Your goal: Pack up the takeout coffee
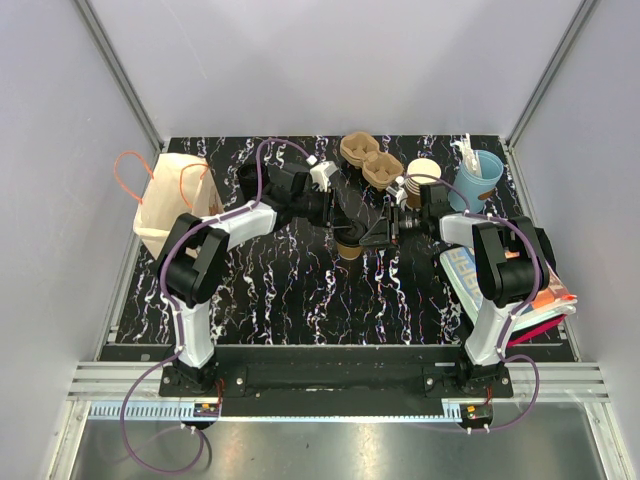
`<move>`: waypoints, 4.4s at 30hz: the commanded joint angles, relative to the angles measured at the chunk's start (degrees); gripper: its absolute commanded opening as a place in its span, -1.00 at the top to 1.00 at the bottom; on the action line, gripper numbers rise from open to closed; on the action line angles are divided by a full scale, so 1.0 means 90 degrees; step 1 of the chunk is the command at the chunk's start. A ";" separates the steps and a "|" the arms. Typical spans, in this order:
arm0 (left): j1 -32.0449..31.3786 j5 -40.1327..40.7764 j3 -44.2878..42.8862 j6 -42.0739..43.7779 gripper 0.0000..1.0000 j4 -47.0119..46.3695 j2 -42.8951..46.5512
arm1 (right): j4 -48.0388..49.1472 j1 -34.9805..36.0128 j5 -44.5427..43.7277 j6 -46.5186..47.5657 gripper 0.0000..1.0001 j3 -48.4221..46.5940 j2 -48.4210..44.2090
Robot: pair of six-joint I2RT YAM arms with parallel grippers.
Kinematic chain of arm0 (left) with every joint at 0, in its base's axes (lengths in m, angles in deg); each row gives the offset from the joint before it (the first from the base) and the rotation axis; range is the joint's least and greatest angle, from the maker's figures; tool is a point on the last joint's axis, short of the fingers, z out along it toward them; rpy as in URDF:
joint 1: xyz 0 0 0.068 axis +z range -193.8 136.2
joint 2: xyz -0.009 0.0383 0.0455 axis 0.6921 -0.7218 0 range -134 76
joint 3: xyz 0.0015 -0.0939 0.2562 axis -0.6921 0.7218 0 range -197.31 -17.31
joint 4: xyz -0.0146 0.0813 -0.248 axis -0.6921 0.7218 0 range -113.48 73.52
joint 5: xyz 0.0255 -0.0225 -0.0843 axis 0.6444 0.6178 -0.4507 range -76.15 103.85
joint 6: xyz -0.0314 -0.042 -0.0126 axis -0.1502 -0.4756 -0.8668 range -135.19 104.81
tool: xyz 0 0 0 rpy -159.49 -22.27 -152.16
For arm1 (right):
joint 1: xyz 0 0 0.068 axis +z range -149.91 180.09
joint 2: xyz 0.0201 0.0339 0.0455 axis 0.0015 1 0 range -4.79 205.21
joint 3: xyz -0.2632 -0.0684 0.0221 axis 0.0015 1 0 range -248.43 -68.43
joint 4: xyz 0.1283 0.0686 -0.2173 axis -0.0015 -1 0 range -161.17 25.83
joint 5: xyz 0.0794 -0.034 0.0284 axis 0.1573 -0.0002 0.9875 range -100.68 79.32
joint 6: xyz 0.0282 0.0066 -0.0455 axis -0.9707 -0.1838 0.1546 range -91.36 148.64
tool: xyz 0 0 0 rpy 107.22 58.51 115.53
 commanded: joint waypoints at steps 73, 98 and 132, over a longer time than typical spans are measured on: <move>-0.0304 0.2212 0.0307 -0.0166 0.35 0.1405 0.0055 | 0.0330 0.0562 -0.1486 -0.0033 -0.21 -0.0223 -0.1373; -0.0069 0.0804 0.0160 -0.0175 -0.34 0.0848 0.0465 | -0.0598 0.0132 -0.2012 0.0318 -0.26 -0.1102 -0.0261; 0.0399 -0.0426 0.0570 -0.0868 -0.59 -0.0245 0.0572 | -0.0735 0.0493 -0.2110 0.0436 0.23 -0.0926 -0.0192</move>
